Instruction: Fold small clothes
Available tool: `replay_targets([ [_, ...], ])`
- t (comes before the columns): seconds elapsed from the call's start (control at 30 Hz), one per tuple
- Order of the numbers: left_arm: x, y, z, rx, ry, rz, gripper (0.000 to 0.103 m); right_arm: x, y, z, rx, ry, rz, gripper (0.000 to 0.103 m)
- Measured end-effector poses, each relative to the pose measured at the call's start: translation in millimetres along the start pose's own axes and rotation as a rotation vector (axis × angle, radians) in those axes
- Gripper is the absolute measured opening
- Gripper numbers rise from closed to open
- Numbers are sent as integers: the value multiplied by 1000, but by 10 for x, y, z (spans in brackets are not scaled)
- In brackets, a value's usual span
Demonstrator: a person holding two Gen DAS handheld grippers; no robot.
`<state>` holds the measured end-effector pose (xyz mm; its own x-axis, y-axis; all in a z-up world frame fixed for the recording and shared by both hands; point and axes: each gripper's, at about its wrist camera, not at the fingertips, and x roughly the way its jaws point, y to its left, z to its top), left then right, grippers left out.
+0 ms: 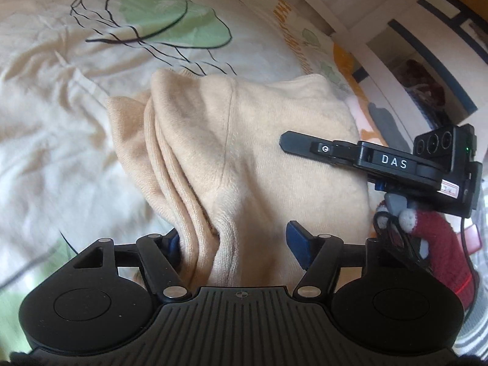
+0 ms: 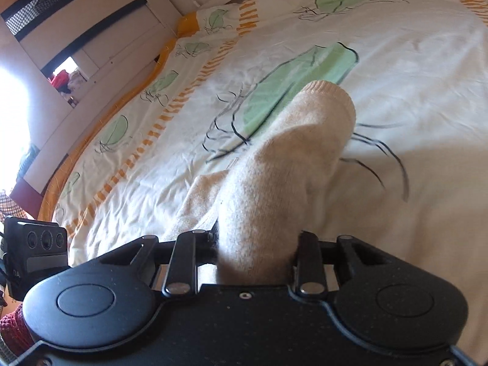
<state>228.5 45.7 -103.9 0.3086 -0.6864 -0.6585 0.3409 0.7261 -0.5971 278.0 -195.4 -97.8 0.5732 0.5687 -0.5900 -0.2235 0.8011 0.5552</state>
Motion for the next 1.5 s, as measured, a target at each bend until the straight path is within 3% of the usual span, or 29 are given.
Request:
replay_targets([
  [0.2,4,-333,-503,15,51,-23,64,-488,-128,-380,67,88,-60,42],
  [0.27,-15,-359,-617,15,52,8,64,-593,-137,-497,54,112,-73,47],
  [0.33,-73,-367,-696,11,30,64,64,-677,-143,-615,42,117,-142,62],
  [0.4,-117,-358,-729,18,23,101,64,-757,-153,-706,33,110,-210,69],
  [0.5,-192,-348,-764,39,30,164,65,-912,-153,-798,58,65,-269,69],
  [0.63,-314,-315,-829,36,38,204,65,-1163,0,-827,11,-58,-341,69],
  [0.77,-592,-445,-919,63,2,259,65,-1271,201,-814,-39,-159,-357,69],
  [0.83,-730,-571,-897,108,-53,273,69,-1289,310,-835,-79,-192,-352,69],
  [0.87,-801,-638,-869,128,-81,269,76,-1301,360,-861,-99,-205,-346,69],
  [1.03,-850,-777,-494,101,-165,192,80,-1260,669,-1040,-204,-217,-302,69],
  [1.23,-406,-759,-44,71,-89,129,81,-1079,1118,-1316,-363,-186,-241,69],
  [1.37,-148,-635,83,41,-39,141,81,-851,1420,-1487,-496,-164,-225,70],
  [1.5,31,-559,133,52,14,132,81,-593,1580,-1557,-545,-154,-214,70],
])
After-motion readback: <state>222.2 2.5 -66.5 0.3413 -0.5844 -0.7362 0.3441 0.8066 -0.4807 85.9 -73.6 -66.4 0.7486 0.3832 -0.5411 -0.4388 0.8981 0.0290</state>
